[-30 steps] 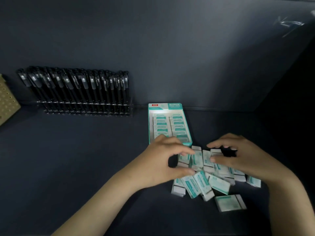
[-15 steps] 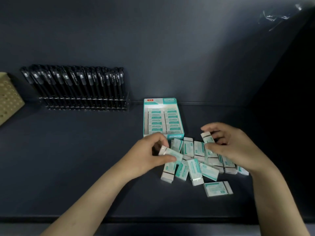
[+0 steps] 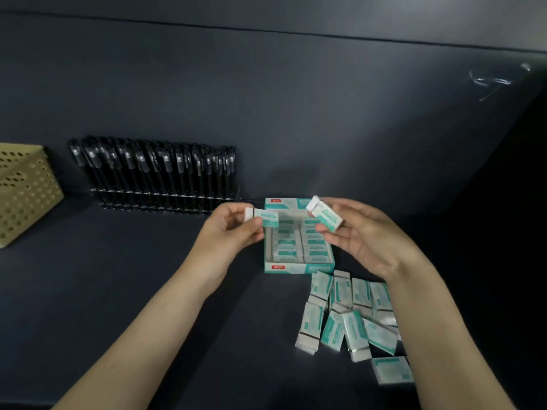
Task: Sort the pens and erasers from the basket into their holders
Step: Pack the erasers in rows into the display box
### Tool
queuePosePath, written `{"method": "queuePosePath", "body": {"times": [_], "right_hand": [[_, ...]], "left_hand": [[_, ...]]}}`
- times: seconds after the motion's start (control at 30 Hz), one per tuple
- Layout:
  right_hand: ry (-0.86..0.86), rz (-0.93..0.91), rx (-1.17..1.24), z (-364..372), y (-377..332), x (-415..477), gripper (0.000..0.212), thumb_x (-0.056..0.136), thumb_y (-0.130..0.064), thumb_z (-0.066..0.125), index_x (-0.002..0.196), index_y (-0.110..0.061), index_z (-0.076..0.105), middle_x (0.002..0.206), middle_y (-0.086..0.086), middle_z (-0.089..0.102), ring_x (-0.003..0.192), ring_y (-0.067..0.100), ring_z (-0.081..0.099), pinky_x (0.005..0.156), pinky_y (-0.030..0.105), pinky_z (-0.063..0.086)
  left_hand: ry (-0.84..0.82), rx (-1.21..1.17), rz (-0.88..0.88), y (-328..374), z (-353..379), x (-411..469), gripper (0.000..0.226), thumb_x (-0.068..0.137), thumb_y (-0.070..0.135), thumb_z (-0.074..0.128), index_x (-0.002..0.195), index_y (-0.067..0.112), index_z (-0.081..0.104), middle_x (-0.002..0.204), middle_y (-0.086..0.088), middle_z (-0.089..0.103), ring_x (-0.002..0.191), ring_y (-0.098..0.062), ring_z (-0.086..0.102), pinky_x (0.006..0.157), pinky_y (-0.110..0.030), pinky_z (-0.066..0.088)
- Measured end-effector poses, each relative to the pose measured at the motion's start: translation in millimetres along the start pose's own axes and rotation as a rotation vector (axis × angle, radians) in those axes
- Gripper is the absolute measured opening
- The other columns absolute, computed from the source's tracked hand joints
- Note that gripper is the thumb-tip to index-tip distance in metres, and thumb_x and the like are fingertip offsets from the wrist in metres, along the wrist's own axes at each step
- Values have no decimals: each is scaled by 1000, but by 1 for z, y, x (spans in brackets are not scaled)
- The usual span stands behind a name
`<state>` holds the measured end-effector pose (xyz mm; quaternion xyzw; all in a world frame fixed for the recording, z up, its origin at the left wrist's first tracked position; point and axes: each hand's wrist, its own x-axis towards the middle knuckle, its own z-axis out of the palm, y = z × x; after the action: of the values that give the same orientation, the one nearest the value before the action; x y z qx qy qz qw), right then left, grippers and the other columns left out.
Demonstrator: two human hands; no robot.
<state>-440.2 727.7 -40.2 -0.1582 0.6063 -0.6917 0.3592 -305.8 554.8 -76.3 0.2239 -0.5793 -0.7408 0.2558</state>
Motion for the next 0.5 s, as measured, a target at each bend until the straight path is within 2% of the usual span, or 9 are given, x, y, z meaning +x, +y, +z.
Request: {"method": "queuePosePath", "body": {"times": [0.07,0.17,0.27,0.37,0.43,0.5], "right_hand": [[29,17,29,10,-4,17,22,100,-18,50,110,-6,64,103,16,73,85,19,72,74,24,59],[74,59,61,22,-5,41,23,98,-21,54,103,-1,63,93,15,74,83,20,73,70,23,59],[116,84,-136,29,0,58,23,96,-25,57,99,-4,65,89,13,74,78,19,74,68,22,59],[252,18,-398,35,12,70,18,97,-27,57,96,-11,64,90,12,72,61,12,68,61,25,55],[305,-39,-495,37,19,75,14,95,-27,60,91,-13,63,88,10,72,55,9,66,58,24,51],[290,-62,-529,38,25,77,12,92,-24,66,89,-12,64,88,8,71,59,11,69,60,24,54]], "left_hand": [[11,-23,-14,4,-8,12,18,89,2,62,106,4,57,89,-7,62,76,-10,66,71,-21,55],[61,-26,-38,5,-18,30,13,89,13,64,97,5,56,83,-4,60,70,-9,63,68,-23,56],[109,18,-45,-1,-21,44,18,88,24,67,88,11,54,82,-1,61,73,-9,60,70,-23,55],[120,42,-32,-13,-22,50,23,89,29,66,79,14,51,85,-2,60,78,-10,59,72,-24,54],[136,38,-11,-22,-23,51,28,90,28,65,72,15,47,79,-1,59,75,-10,58,70,-25,53],[164,40,8,-29,-24,53,32,90,27,64,68,14,45,71,1,57,68,-8,57,63,-23,51]]}}
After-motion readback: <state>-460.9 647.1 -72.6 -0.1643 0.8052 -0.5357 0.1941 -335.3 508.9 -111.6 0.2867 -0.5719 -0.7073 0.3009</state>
